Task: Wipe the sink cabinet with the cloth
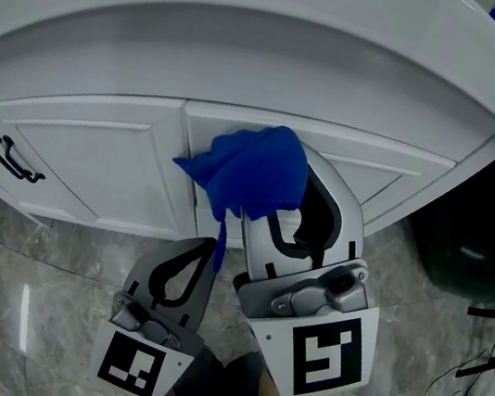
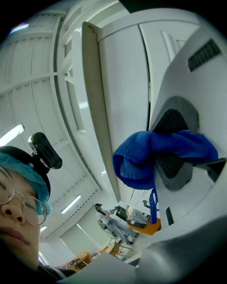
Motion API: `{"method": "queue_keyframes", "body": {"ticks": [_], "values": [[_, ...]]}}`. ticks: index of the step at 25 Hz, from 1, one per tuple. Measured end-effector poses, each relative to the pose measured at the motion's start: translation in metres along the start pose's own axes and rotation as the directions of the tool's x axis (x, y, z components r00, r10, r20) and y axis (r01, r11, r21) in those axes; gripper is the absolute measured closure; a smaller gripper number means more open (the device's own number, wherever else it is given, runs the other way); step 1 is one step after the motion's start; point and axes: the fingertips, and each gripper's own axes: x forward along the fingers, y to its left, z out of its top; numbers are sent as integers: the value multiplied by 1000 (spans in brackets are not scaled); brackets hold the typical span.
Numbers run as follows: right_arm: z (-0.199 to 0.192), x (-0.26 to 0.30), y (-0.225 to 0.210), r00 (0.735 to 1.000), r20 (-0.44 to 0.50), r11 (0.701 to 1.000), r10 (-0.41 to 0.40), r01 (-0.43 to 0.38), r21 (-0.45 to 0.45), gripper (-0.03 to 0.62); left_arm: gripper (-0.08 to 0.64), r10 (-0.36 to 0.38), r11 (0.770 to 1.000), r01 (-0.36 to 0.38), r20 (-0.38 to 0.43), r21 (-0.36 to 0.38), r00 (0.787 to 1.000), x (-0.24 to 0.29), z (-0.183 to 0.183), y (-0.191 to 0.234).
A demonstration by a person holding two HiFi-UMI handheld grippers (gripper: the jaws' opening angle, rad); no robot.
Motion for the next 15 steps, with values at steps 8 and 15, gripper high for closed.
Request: {"method": "queue_keyframes", "body": {"ticks": [8,15], "values": [[1,-5,-10,1000,-1,1000,-31,31,4,477,558,-5,1000,5,1,-6,1000,-2,0,-1],[5,-9,-19,999,22,999,-43,44,-28,477,558,-20,1000,20,-4,-4,1000,0,-1,-4]]}}
